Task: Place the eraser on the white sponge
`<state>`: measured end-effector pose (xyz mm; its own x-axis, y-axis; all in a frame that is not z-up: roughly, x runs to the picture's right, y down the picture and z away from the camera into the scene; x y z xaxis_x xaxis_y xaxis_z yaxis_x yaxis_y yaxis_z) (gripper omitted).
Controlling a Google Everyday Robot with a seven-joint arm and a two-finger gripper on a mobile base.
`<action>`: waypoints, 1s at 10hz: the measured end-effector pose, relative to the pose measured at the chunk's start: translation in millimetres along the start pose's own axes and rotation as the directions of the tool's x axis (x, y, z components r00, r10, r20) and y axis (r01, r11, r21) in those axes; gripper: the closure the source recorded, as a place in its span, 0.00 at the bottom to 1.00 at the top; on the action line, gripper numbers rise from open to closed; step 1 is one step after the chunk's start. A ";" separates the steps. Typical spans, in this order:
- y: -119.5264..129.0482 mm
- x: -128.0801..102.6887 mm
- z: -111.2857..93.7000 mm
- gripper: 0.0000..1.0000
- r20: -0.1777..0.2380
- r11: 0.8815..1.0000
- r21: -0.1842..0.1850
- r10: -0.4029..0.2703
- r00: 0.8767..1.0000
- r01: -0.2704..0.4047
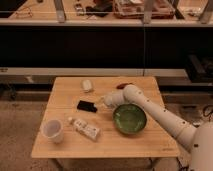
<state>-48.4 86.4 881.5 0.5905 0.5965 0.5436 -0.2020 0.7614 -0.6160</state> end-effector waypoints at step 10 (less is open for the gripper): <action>1.5 0.5 6.9 0.20 -0.024 0.999 -0.021 0.048 0.999 -0.048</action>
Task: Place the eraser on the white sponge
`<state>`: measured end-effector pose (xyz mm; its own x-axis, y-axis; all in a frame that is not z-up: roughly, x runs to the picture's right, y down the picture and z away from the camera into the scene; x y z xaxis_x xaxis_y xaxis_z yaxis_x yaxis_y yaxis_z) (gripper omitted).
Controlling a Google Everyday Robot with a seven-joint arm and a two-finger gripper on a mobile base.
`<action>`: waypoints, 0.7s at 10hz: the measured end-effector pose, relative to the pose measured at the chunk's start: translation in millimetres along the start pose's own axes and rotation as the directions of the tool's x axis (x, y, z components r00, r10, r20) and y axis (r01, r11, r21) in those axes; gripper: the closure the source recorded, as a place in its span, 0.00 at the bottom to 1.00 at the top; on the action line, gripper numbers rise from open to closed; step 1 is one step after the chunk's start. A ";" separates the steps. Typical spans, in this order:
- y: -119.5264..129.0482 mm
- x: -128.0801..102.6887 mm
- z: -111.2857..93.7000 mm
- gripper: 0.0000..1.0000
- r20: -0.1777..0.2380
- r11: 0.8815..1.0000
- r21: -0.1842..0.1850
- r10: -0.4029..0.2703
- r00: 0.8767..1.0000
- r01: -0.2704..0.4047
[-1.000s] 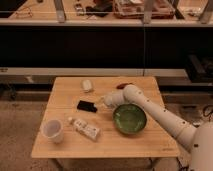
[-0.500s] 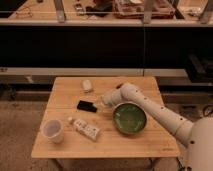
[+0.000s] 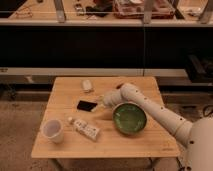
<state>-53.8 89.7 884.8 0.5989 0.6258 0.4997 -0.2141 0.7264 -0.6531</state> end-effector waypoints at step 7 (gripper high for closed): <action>-13.4 14.8 8.9 0.20 -0.015 1.000 0.016 -0.011 1.000 0.011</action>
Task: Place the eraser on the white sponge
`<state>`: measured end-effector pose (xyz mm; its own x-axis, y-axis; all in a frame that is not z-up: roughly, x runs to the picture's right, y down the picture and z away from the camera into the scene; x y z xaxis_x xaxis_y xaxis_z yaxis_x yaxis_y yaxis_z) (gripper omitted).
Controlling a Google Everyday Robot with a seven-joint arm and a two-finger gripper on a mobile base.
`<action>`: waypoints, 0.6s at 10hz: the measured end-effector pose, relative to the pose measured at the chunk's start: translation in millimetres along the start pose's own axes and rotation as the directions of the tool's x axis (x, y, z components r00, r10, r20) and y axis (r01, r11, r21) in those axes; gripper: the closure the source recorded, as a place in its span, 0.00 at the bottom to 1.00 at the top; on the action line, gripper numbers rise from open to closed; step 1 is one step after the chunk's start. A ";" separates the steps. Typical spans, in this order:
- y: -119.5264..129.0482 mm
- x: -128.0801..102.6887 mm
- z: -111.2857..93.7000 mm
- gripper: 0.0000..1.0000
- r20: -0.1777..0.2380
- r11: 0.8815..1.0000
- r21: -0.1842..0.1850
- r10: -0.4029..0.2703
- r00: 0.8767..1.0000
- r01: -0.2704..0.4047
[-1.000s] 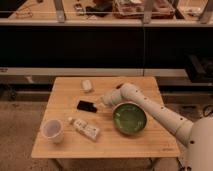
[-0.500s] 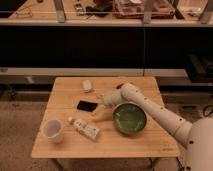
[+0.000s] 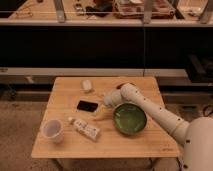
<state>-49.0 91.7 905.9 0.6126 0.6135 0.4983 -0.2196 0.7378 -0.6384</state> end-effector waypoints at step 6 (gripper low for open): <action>-8.7 13.7 24.8 0.31 -0.012 0.999 0.017 -0.028 1.000 0.029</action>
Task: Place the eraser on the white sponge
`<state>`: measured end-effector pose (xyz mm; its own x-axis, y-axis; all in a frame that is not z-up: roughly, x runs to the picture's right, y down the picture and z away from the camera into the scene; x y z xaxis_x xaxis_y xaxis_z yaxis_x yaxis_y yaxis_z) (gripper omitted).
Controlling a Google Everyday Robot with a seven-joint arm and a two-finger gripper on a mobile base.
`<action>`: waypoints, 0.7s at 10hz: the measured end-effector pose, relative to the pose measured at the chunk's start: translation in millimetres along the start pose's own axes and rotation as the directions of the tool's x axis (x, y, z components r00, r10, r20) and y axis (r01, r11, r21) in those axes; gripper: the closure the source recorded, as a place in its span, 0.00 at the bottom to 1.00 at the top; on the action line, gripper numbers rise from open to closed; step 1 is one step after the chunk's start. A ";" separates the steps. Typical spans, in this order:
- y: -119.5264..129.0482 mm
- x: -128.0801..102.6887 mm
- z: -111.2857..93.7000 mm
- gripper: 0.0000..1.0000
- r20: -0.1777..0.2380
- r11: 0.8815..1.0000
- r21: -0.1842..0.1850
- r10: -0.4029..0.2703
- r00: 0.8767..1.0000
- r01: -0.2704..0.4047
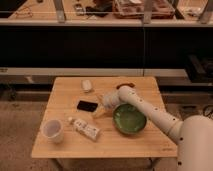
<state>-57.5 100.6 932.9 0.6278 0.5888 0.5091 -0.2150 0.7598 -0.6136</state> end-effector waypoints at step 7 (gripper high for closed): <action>-1.5 4.5 -0.2 0.97 -0.012 1.000 0.010 0.001 1.000 -0.001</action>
<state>-54.2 102.1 935.9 0.6368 0.5862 0.5009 -0.2229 0.7618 -0.6082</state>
